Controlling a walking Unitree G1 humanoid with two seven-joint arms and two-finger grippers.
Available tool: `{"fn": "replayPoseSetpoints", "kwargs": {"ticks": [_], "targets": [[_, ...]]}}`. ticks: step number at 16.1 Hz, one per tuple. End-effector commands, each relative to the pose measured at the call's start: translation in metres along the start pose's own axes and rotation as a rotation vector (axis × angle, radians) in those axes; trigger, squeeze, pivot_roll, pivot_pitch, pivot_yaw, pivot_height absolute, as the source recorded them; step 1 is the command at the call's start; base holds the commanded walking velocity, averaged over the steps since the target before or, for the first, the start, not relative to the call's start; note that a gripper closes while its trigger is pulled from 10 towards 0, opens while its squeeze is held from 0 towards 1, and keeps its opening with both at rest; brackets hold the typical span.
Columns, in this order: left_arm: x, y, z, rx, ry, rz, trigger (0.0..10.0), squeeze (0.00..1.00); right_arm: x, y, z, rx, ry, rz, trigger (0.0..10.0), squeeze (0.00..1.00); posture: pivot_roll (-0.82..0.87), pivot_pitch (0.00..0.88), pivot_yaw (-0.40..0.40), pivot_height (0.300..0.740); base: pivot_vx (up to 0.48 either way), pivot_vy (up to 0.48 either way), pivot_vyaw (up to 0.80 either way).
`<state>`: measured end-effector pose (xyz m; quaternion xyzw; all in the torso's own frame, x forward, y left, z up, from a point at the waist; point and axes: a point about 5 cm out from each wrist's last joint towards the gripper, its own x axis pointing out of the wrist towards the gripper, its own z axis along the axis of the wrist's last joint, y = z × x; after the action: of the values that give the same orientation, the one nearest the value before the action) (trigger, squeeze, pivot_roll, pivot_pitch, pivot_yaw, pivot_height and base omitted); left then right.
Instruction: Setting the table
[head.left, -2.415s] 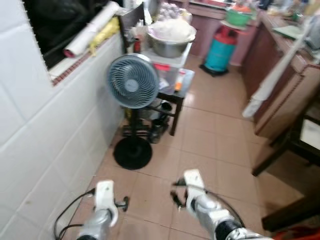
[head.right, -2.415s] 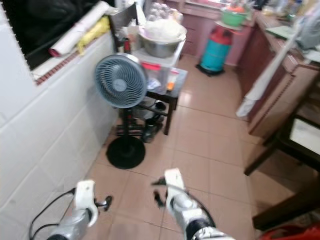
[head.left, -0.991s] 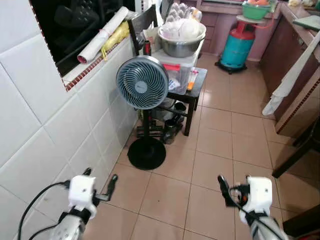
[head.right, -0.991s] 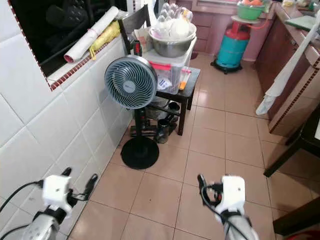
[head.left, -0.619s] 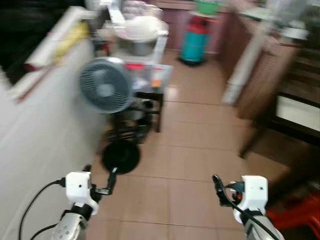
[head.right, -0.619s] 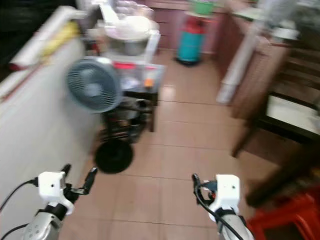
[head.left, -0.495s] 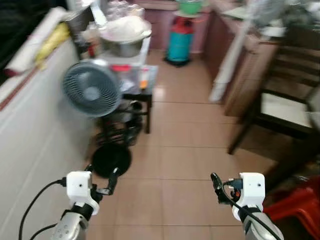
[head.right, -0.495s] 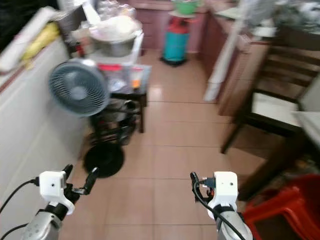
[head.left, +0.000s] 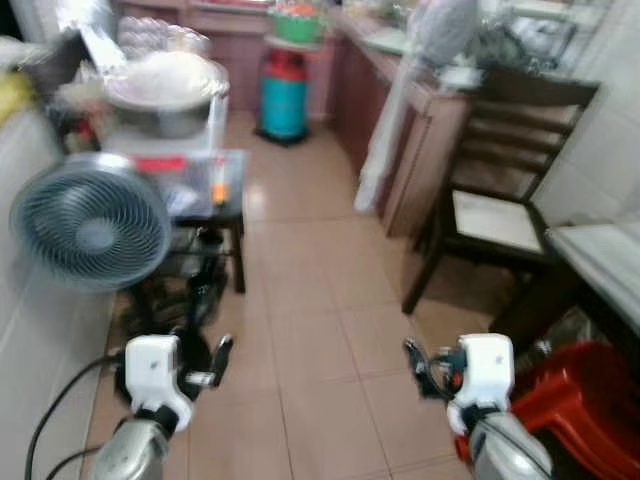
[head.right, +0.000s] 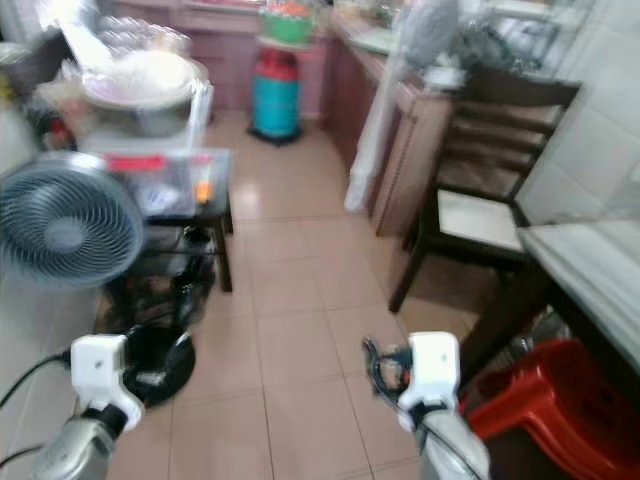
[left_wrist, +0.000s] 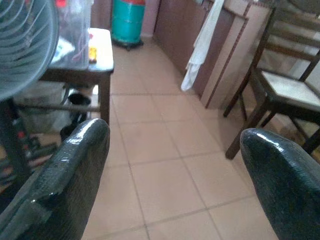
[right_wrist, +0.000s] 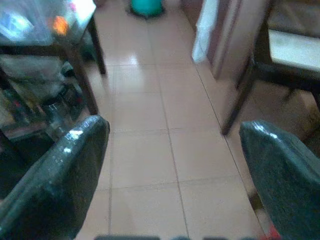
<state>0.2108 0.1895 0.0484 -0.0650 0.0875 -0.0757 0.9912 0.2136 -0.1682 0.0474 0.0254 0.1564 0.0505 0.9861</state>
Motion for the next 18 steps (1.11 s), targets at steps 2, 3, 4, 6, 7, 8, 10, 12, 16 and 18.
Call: {"fn": "replayPoseSetpoints", "kwargs": {"ticks": [2, 3, 4, 6, 7, 8, 10, 12, 16, 18], "targets": [[0.008, -0.012, 0.006, -0.007, -0.013, -0.057, 10.0, 0.00, -0.003, -0.014, 0.000, -0.018, 0.009, -0.046, 10.0, 0.00, 0.10, 0.000, -0.065, 0.740, 0.285, 0.000, -0.80], [0.007, -0.012, 0.006, -0.006, -0.012, -0.058, 10.0, 0.00, -0.003, -0.013, 0.000, -0.018, 0.010, -0.046, 10.0, 0.00, 0.10, 0.000, -0.062, 0.740, 0.292, 0.000, -0.80], [0.007, -0.012, 0.006, -0.002, -0.007, -0.060, 10.0, 0.00, -0.003, -0.013, 0.000, -0.016, 0.010, -0.046, 10.0, 0.00, 0.10, 0.000, -0.061, 0.740, 0.300, 0.000, -0.80], [0.006, -0.012, 0.004, 0.007, 0.011, -0.067, 10.0, 0.00, -0.002, -0.013, 0.000, -0.012, 0.010, -0.051, 10.0, 0.00, 0.10, 0.000, -0.058, 0.740, 0.298, 0.000, -0.80], [0.005, -0.011, 0.004, 0.013, 0.015, -0.067, 10.0, 0.00, -0.003, -0.012, 0.000, -0.011, 0.006, -0.052, 10.0, 0.00, 0.10, 0.000, -0.056, 0.740, 0.304, 0.000, -0.80], [0.005, -0.010, 0.004, 0.021, 0.020, -0.065, 10.0, 0.00, -0.003, -0.012, 0.001, -0.007, -0.005, -0.054, 10.0, 0.00, 0.10, 0.000, -0.053, 0.740, 0.296, 0.000, -0.80], [0.006, -0.006, 0.006, 0.115, 0.007, -0.038, 10.0, 0.00, -0.006, -0.011, 0.005, 0.049, -0.050, -0.047, 10.0, 0.00, 0.11, 0.000, -0.043, 0.740, 0.129, 0.000, -0.61], [0.006, 0.000, 0.004, 0.135, 0.039, 0.009, 10.0, 0.00, -0.003, -0.006, 0.009, 0.073, -0.079, -0.042, 10.0, 0.00, 0.11, 0.000, -0.012, 0.740, 0.000, 0.000, 0.00], [0.009, 0.009, 0.009, 0.214, 0.044, -0.010, 10.0, 0.00, -0.002, 0.003, -0.001, 0.102, -0.074, -0.059, 10.0, 0.00, 0.12, 0.000, 0.035, 0.740, 0.000, 0.000, 0.00], [0.014, 0.008, 0.011, 0.240, 0.035, -0.002, 10.0, 0.00, -0.001, 0.000, -0.001, 0.118, -0.079, -0.076, 10.0, 0.00, 0.12, 0.000, 0.029, 0.740, 0.000, 0.000, 0.00]]}}
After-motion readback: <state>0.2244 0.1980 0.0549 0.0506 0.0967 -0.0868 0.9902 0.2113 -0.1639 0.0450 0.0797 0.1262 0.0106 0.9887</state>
